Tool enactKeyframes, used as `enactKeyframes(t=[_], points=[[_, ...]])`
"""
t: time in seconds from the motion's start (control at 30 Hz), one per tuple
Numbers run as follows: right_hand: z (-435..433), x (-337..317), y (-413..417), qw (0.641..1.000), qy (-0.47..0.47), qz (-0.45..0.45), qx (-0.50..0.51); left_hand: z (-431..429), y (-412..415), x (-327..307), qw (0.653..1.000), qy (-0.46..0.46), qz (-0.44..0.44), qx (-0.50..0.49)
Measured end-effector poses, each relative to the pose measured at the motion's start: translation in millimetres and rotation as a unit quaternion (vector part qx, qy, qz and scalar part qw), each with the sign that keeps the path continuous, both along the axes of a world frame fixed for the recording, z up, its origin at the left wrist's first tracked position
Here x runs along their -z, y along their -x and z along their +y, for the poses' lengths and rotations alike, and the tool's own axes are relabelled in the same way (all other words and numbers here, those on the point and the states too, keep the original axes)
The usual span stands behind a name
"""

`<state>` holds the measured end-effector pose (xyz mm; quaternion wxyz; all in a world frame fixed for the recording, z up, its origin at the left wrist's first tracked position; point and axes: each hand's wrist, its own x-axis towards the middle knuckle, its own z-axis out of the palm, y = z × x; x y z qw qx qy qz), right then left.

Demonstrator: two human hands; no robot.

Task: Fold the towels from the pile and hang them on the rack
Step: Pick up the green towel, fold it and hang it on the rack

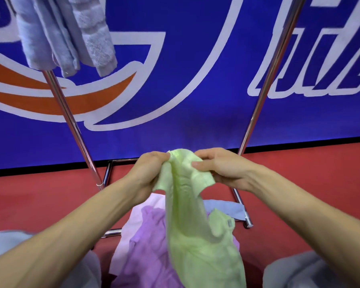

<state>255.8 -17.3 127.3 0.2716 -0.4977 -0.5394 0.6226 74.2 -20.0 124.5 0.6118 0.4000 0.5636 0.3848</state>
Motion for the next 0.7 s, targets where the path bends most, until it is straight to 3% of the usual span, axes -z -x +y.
enactKeyframes(t=[0.27,0.5,0.6,0.7], points=[[-1,7,15,0.985,-0.061,0.062,0.148,-8,-8,3,0.996,0.001,-0.079,0.030],[-11,6,21,0.988,-0.107,0.059,0.090,-7,-2,2,0.995,0.018,-0.099,-0.028],[-15,1,19,0.987,-0.155,0.010,0.028,-7,0,-1,0.990,0.031,-0.130,-0.049],[-18,3,21,0.966,-0.237,-0.106,-0.003,-7,1,-2,0.986,0.041,-0.157,-0.046]])
